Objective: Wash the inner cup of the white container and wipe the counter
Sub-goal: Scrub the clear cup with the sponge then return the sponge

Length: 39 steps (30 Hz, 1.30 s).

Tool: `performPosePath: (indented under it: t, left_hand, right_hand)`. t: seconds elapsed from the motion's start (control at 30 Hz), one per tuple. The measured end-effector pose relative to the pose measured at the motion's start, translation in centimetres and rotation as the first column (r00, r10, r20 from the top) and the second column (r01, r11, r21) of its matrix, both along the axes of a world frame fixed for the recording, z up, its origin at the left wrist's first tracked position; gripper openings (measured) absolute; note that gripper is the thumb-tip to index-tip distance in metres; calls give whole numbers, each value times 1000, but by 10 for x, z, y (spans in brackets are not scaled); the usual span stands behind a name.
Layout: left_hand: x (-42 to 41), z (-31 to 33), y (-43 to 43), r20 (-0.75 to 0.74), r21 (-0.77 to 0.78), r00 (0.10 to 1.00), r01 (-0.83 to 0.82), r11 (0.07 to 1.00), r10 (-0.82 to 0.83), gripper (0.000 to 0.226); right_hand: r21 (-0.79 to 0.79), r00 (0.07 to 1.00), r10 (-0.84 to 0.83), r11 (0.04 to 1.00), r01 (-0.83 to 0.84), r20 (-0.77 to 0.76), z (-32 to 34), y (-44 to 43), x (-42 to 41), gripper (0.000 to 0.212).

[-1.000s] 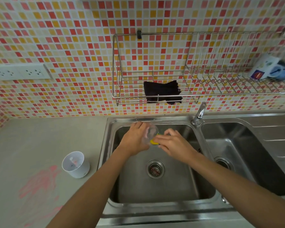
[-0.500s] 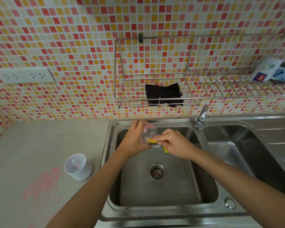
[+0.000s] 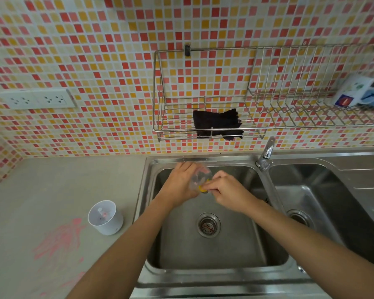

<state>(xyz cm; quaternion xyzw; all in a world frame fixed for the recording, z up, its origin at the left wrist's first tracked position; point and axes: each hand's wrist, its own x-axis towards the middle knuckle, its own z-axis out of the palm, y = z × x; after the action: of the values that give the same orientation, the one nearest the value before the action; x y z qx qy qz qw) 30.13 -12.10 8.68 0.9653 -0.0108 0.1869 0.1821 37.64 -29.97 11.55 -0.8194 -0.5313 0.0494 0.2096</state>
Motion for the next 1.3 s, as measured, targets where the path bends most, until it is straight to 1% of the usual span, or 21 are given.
performPosePath:
  t: [0.07,0.13,0.17,0.2,0.23,0.3,0.37,0.4,0.47,0.53,0.6,0.73,0.8,0.87,0.93,1.0,1.03,1.1,1.17,1.23,1.3]
  left_hand:
    - [-3,4,-3,-6,-44,1000,-3,999,2,70]
    - [-4,11,-6,13,-85,1000,-2,996,3,67]
    - [-4,13,-6,16,-95,1000,-2,996,4,65]
    - [-3,14,-6,7,-94,1000,-4,996,4,65]
    - [-3,13,-5,-9,-80,1000,-8,997,7,66]
    - [-4,8,-2,-81,-57,997,-19,998,15,71]
    - [-6,3,0,-129,-63,992,-20,998,11,77]
    - [-7,2,0,-144,-69,990,-14,997,4,79]
    - [-6,4,-1,-167,-85,986,-7,996,-7,80]
    - [-6,8,0,-169,-114,986,-8,993,-12,78]
    - [-7,12,1,-164,-151,986,-1,989,-24,78]
    - [-11,21,-2,-162,-276,985,8,961,-55,79]
    - [-12,22,-5,-176,-350,983,-20,937,-45,83]
    - [-13,22,-8,-165,-371,986,-41,928,-23,91]
    - [-14,20,-11,-125,-359,992,-79,930,36,95]
    - [-14,21,-13,-67,-319,993,-114,941,97,91]
    - [-13,22,-12,-37,-281,993,-120,952,114,89]
    - [-12,22,-8,14,-175,994,-103,979,107,85]
    - [-12,21,-3,31,-43,995,-94,995,95,83]
    - [-16,23,-4,3,-19,994,-107,994,107,80]
    - [-16,24,-6,9,-38,998,-62,997,62,75]
  right_hand:
    - [-44,971,66,997,-57,229,-2,-2,9,40]
    - [-30,938,39,999,-31,345,-7,-2,12,45]
    - [-4,948,23,1000,-23,319,-9,-2,9,43]
    - [41,975,-13,999,4,222,-8,-2,2,39]
    - [70,995,-59,996,53,78,-6,0,-5,35]
    - [62,987,-116,990,123,-107,-8,0,-10,28]
    - [37,993,-67,997,71,-93,-7,-1,-7,27]
    - [26,999,-17,1000,18,-48,-6,-2,-2,29]
    - [-18,978,86,996,-84,189,-8,-6,10,36]
    - [-52,936,129,992,-119,328,-8,-9,16,38]
    - [-29,919,150,988,-150,365,-9,-11,16,38]
    - [50,925,135,985,-163,356,-16,-14,16,41]
    - [89,932,110,985,-150,345,-14,-15,15,41]
    - [125,935,100,981,-150,341,-9,-14,12,43]
    - [148,939,91,978,-147,330,-4,-12,10,42]
    - [162,950,87,977,-140,299,0,-10,6,36]
    - [170,962,82,977,-129,261,1,-8,3,34]
    - [165,995,54,984,-66,80,1,-4,-5,35]
    - [136,999,45,990,-45,4,-1,-2,-6,35]
    - [71,997,76,994,-77,24,3,-2,-2,35]
    - [7,957,149,988,-156,250,4,-2,7,40]
